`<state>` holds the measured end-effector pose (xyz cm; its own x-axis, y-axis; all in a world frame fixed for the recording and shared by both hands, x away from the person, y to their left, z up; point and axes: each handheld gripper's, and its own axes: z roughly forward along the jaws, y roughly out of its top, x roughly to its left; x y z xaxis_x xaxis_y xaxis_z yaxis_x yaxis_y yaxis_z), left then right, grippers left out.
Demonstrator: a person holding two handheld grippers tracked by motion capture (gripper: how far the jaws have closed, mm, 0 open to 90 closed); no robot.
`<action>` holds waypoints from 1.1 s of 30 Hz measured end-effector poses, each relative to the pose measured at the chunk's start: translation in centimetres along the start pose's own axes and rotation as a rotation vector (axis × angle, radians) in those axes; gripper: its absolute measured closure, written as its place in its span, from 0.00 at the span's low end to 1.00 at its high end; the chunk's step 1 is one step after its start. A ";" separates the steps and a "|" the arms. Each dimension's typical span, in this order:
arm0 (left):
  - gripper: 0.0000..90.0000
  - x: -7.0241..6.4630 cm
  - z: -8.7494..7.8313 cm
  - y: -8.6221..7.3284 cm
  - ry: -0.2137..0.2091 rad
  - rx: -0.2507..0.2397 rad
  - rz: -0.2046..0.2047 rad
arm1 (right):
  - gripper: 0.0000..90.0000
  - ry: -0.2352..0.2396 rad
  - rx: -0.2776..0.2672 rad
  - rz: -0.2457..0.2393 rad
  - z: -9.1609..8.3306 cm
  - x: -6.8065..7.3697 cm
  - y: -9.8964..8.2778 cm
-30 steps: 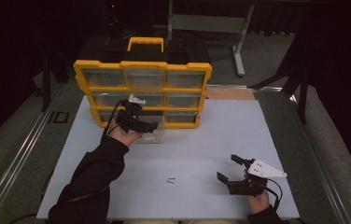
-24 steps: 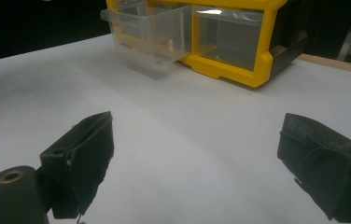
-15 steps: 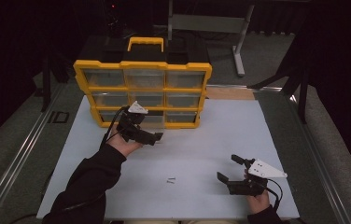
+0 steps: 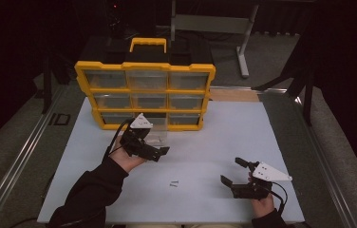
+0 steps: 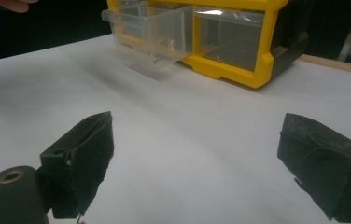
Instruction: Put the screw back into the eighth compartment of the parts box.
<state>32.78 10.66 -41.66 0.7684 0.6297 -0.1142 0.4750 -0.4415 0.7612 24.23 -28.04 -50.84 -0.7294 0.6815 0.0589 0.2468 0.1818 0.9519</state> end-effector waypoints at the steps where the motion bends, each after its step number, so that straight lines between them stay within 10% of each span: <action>1: 0.00 -0.2 0.0 -0.1 -0.002 -0.001 0.008 | 0.12 -0.001 0.000 -0.001 0.0 0.0 0.0; 33: 0.01 -3.4 3.5 -3.6 -0.153 0.033 0.109 | 0.12 0.002 0.004 -0.002 0.0 0.0 0.0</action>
<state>29.98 7.87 -46.20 0.8711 0.4735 -0.1301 0.3974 -0.5241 0.7533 24.23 -28.02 -50.88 -0.7315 0.6794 0.0573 0.2473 0.1861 0.9509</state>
